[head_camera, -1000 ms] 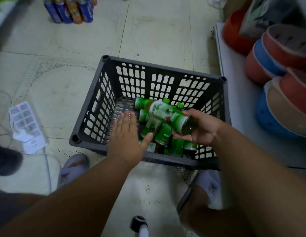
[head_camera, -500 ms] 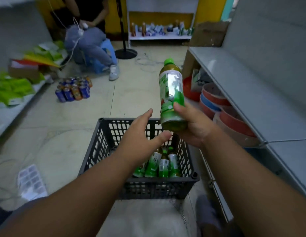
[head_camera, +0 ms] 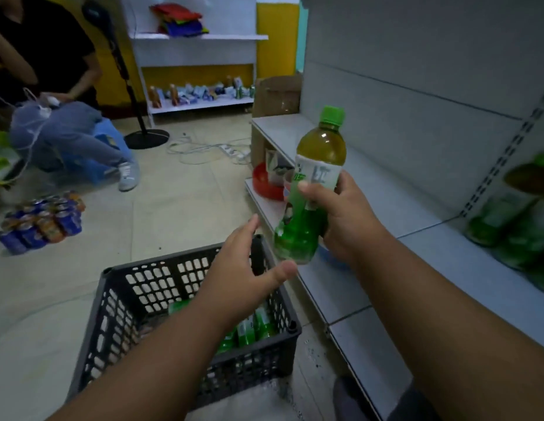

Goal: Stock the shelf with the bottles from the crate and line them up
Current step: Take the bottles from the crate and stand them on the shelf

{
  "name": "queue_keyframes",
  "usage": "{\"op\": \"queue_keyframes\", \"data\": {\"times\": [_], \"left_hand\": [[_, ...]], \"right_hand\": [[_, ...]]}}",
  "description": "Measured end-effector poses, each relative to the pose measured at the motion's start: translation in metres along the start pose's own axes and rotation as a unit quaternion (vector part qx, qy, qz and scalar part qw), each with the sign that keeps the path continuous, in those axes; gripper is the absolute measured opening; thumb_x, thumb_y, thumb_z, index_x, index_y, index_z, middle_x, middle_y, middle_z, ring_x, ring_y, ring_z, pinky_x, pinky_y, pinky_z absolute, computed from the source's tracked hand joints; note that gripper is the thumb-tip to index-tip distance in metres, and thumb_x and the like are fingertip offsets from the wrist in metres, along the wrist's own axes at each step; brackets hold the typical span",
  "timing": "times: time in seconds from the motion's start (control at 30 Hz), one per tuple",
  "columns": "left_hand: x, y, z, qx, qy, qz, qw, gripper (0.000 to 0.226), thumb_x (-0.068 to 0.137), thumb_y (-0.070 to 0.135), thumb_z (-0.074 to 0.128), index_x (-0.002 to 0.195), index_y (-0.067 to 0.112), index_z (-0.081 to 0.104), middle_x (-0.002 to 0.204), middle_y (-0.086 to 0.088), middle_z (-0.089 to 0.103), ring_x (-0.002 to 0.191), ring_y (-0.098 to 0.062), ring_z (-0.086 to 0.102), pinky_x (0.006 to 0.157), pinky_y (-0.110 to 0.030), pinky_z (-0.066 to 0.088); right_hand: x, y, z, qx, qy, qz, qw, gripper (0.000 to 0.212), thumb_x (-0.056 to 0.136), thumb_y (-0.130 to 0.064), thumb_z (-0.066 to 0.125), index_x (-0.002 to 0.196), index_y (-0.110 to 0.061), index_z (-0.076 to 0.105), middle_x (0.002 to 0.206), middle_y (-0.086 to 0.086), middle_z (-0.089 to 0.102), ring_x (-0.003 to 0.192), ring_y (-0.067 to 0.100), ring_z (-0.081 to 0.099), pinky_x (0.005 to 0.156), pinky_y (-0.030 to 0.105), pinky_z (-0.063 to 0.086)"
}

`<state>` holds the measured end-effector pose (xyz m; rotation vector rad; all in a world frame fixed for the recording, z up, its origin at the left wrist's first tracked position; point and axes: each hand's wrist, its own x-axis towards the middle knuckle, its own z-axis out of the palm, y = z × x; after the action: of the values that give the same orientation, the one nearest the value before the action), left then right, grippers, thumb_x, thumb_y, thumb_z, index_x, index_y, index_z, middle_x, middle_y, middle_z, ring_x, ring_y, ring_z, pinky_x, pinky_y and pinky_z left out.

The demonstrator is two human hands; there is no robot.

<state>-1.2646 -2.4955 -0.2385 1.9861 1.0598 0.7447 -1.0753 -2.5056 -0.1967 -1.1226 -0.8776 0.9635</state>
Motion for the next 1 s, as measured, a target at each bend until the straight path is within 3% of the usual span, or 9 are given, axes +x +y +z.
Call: {"op": "queue_keyframes", "data": {"times": [0.13, 0.3, 0.4, 0.53, 0.73, 0.87, 1.0], "left_hand": [[0.021, 0.026, 0.039, 0.006, -0.081, 0.067, 0.994, 0.103, 0.068, 0.073, 0.066, 0.152, 0.042, 0.015, 0.154, 0.02, 0.024, 0.14, -0.005, 0.025, 0.11, -0.033, 0.03], [0.03, 0.074, 0.094, -0.024, -0.167, 0.141, 0.976, 0.106, 0.065, 0.074, 0.068, 0.152, 0.038, 0.018, 0.157, 0.013, 0.027, 0.14, -0.009, 0.028, 0.112, -0.039, 0.032], [0.026, 0.1, 0.128, -0.043, -0.216, 0.164, 0.962, 0.105, 0.069, 0.067, 0.071, 0.153, 0.037, 0.016, 0.159, 0.012, 0.024, 0.143, -0.012, 0.026, 0.111, -0.038, 0.031], [0.025, 0.127, 0.173, -0.032, -0.263, 0.205, 0.942, 0.11, 0.063, 0.076, 0.065, 0.154, 0.036, 0.016, 0.159, 0.011, 0.024, 0.143, -0.012, 0.027, 0.112, -0.037, 0.031], [0.03, 0.157, 0.256, 0.01, -0.31, 0.266, 0.913, 0.11, 0.059, 0.084, 0.054, 0.152, 0.037, 0.019, 0.157, 0.011, 0.029, 0.141, -0.011, 0.032, 0.11, -0.035, 0.035], [0.032, 0.167, 0.312, 0.009, -0.345, 0.301, 0.889, 0.094, 0.07, 0.07, 0.068, 0.148, 0.037, 0.025, 0.152, 0.014, 0.035, 0.137, -0.008, 0.034, 0.104, -0.024, 0.03], [0.027, 0.175, 0.366, 0.038, -0.365, 0.327, 0.871, 0.095, 0.066, 0.076, 0.062, 0.145, 0.035, 0.029, 0.148, 0.013, 0.041, 0.135, -0.009, 0.038, 0.109, -0.036, 0.037]], "right_hand": [[-0.031, -0.032, -0.039, -0.173, 0.057, -0.053, 0.982, 0.066, 0.067, -0.01, 0.088, 0.123, -0.015, 0.053, 0.109, 0.008, 0.07, 0.099, 0.021, 0.072, 0.088, 0.043, 0.058], [-0.087, -0.069, -0.086, -0.18, 0.173, -0.071, 0.966, 0.067, 0.068, -0.027, 0.089, 0.124, -0.016, 0.053, 0.107, 0.008, 0.07, 0.098, 0.02, 0.072, 0.087, 0.04, 0.058], [-0.12, -0.086, -0.114, -0.167, 0.239, -0.084, 0.953, 0.061, 0.075, -0.023, 0.086, 0.127, -0.019, 0.053, 0.11, 0.003, 0.07, 0.099, 0.012, 0.07, 0.086, 0.033, 0.056], [-0.152, -0.094, -0.155, -0.167, 0.3, -0.089, 0.935, 0.06, 0.074, -0.022, 0.086, 0.126, -0.024, 0.055, 0.115, -0.001, 0.071, 0.107, 0.016, 0.069, 0.097, 0.043, 0.054], [-0.18, -0.087, -0.224, -0.147, 0.369, -0.098, 0.912, 0.061, 0.074, -0.009, 0.084, 0.127, -0.014, 0.054, 0.112, 0.01, 0.072, 0.103, 0.026, 0.071, 0.091, 0.049, 0.056], [-0.197, -0.075, -0.269, -0.191, 0.426, -0.078, 0.881, 0.063, 0.066, -0.017, 0.087, 0.12, -0.018, 0.056, 0.109, 0.007, 0.072, 0.101, 0.025, 0.072, 0.088, 0.053, 0.058], [-0.218, -0.061, -0.305, -0.225, 0.486, -0.046, 0.843, 0.075, 0.05, -0.039, 0.089, 0.115, -0.025, 0.056, 0.105, 0.0, 0.072, 0.096, 0.019, 0.073, 0.084, 0.049, 0.06]]}}
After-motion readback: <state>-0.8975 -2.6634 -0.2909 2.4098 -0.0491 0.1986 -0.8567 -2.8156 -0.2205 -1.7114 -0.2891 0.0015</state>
